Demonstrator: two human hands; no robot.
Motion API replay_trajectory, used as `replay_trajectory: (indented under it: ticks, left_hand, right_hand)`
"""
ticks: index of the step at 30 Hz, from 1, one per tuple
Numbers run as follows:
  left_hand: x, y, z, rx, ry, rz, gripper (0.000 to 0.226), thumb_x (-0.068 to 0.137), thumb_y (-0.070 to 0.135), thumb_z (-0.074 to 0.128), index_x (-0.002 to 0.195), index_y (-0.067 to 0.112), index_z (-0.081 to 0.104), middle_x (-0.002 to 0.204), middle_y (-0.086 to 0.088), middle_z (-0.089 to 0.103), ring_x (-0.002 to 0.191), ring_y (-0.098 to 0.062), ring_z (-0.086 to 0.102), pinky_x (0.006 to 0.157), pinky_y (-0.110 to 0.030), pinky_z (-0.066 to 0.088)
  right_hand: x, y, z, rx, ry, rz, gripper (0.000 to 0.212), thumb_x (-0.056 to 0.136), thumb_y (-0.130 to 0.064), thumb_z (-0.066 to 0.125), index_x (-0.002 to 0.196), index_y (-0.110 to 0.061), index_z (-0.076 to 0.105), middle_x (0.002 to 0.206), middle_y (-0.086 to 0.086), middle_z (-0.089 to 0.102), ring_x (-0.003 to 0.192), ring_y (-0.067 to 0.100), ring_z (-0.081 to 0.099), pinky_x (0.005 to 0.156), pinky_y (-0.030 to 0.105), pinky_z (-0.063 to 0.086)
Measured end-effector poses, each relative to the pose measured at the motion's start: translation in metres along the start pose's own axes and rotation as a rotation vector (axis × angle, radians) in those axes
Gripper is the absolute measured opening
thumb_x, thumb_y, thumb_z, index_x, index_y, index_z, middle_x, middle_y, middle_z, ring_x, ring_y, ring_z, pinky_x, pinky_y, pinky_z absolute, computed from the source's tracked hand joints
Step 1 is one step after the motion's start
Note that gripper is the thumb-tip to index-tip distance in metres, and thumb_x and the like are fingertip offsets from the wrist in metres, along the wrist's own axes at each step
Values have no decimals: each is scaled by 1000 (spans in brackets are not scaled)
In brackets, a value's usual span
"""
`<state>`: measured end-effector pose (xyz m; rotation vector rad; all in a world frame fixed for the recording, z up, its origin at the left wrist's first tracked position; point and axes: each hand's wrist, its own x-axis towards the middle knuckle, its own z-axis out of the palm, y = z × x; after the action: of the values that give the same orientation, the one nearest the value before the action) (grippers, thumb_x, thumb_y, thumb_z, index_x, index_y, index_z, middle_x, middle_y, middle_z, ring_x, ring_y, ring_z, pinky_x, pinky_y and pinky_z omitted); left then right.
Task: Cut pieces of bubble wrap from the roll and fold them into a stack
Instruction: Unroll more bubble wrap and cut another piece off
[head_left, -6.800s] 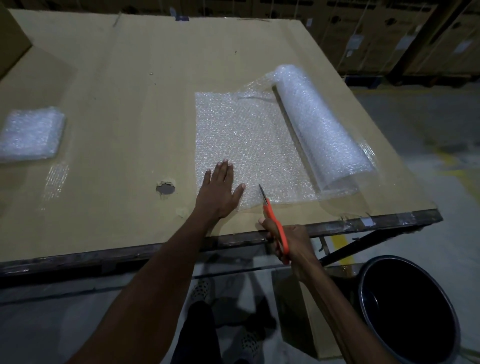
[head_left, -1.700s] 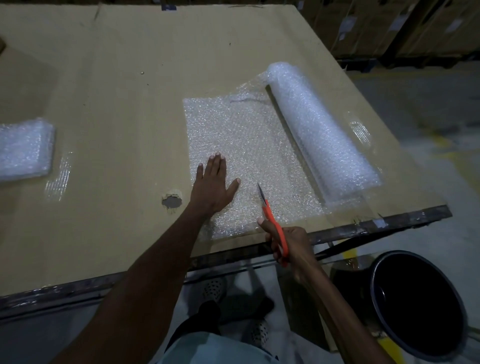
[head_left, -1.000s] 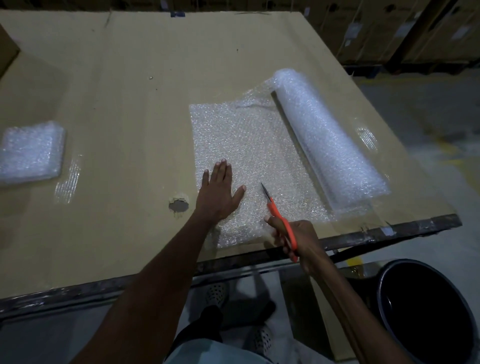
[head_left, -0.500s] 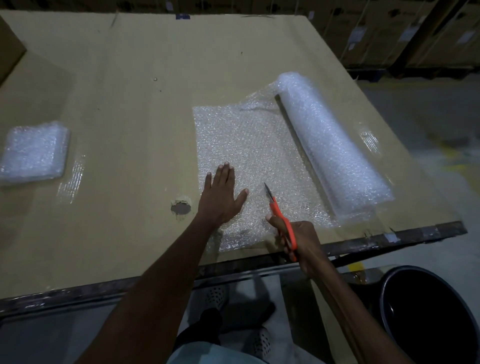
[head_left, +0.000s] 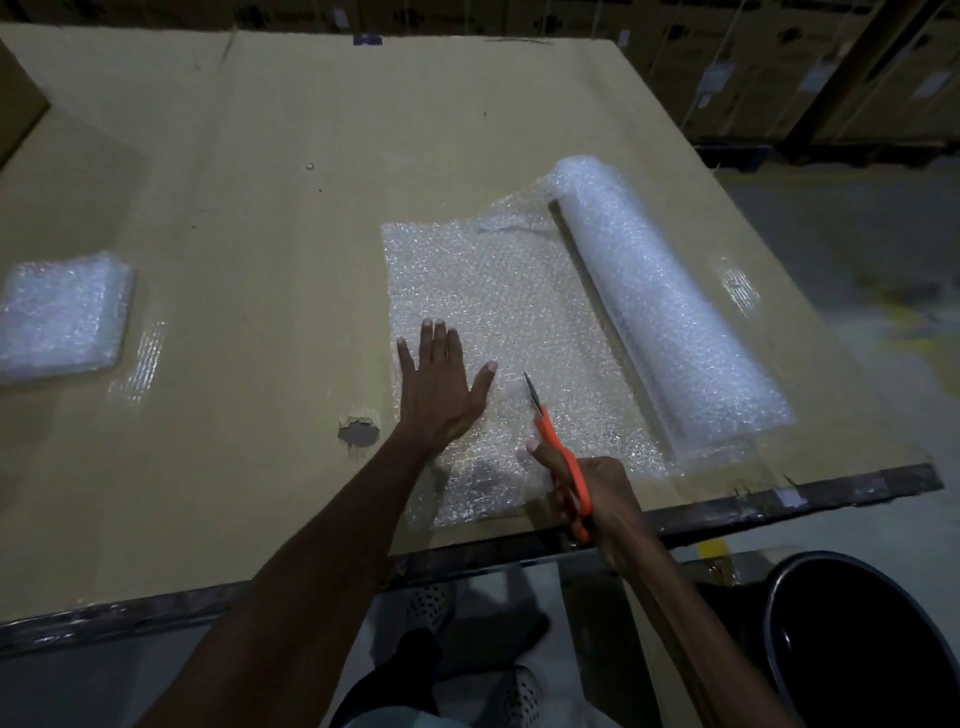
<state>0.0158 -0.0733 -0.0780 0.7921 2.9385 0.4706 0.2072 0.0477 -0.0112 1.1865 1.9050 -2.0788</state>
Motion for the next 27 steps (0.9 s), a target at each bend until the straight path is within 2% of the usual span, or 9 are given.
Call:
replay_trajectory:
  ticks: [4, 11, 17, 22, 27]
  left_hand:
    - [24, -8, 2, 25, -78, 97, 94, 95, 74, 13, 158, 5, 5, 167, -12, -3, 154, -24, -9, 122, -55, -7]
    - [25, -12, 6, 30, -64, 114, 96, 94, 76, 16, 159, 6, 4, 167, -12, -3, 154, -23, -7, 123, -54, -4]
    - [25, -12, 8, 54, -53, 112, 96, 93, 74, 15, 158, 4, 7, 167, -13, 1, 154, -24, -3, 123, -53, -1]
    - [25, -11, 8, 51, -56, 109, 95, 95, 74, 18, 158, 5, 5, 167, -12, -1, 154, -24, -5, 124, -51, -3]
    - [25, -12, 7, 52, -60, 111, 95, 95, 75, 17, 159, 5, 4, 167, -12, -1, 154, -24, -5, 124, -50, -3]
  right_hand:
    - [3, -9, 1, 15, -7, 8, 50, 72, -47, 87, 66, -5, 62, 55, 15, 48, 39, 18, 39, 40, 23, 29]
    - [13, -8, 3, 34, 16, -6, 47, 74, -40, 88, 73, -2, 61, 54, 14, 45, 36, 17, 36, 37, 20, 26]
    - [24, -12, 7, 15, 33, -18, 52, 70, -46, 90, 72, -1, 66, 58, 19, 49, 41, 19, 39, 42, 25, 29]
    - [26, -13, 4, 44, 13, -32, 45, 75, -38, 89, 55, -11, 58, 52, 13, 46, 38, 18, 37, 42, 25, 28]
    - [30, -19, 6, 43, 10, -20, 42, 78, -35, 88, 61, -6, 63, 51, 12, 48, 36, 18, 38, 39, 22, 30]
